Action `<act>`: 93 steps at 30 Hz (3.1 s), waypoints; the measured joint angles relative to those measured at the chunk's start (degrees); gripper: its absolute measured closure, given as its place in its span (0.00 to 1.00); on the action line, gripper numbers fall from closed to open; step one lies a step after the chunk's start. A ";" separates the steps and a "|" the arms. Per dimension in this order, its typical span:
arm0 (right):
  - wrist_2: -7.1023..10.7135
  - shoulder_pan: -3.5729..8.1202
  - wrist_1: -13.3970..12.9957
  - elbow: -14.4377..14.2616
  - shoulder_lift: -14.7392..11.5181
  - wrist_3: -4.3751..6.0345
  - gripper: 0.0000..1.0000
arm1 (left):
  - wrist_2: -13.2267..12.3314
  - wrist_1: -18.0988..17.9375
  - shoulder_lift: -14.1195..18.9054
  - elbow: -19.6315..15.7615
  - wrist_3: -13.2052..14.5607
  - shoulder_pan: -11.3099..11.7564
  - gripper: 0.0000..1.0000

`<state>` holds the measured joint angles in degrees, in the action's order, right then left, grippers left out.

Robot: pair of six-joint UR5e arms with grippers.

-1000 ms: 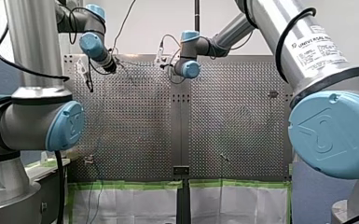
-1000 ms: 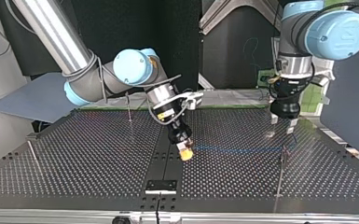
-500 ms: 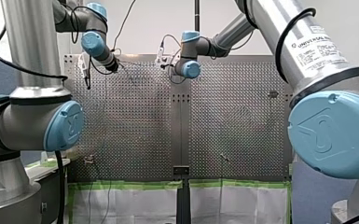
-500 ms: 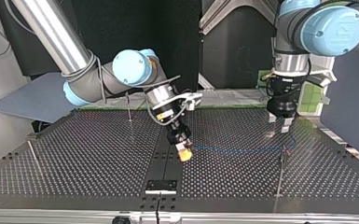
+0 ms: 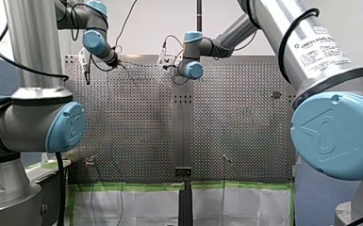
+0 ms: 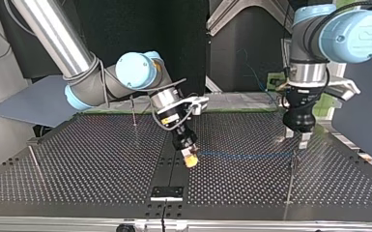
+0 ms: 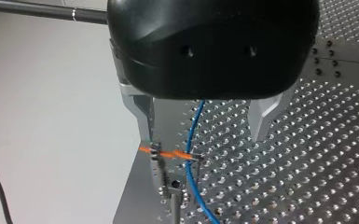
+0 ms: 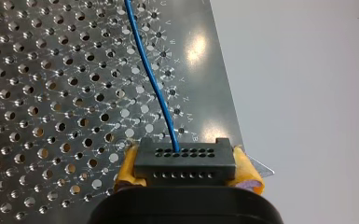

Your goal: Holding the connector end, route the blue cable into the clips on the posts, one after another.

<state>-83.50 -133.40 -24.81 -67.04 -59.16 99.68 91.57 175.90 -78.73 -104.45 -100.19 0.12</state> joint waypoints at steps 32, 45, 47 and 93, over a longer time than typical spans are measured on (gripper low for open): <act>0.27 0.46 -0.22 -0.01 0.04 0.18 1.00 | 0.46 0.14 -0.43 1.29 1.29 1.39 0.00; 0.60 0.46 -0.10 -0.01 0.05 0.18 1.00 | 0.93 0.16 -0.37 1.29 1.32 0.84 0.00; 0.61 0.44 -0.08 -0.01 0.05 0.18 1.00 | 0.93 0.16 -0.36 1.29 1.35 0.74 0.00; 0.53 1.20 -0.03 -0.04 0.26 0.18 1.00 | -3.77 -0.25 -3.42 4.90 8.04 -4.30 0.00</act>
<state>-82.98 -132.21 -24.84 -67.08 -58.90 99.86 87.79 175.65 -82.15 -99.56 -92.16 -4.18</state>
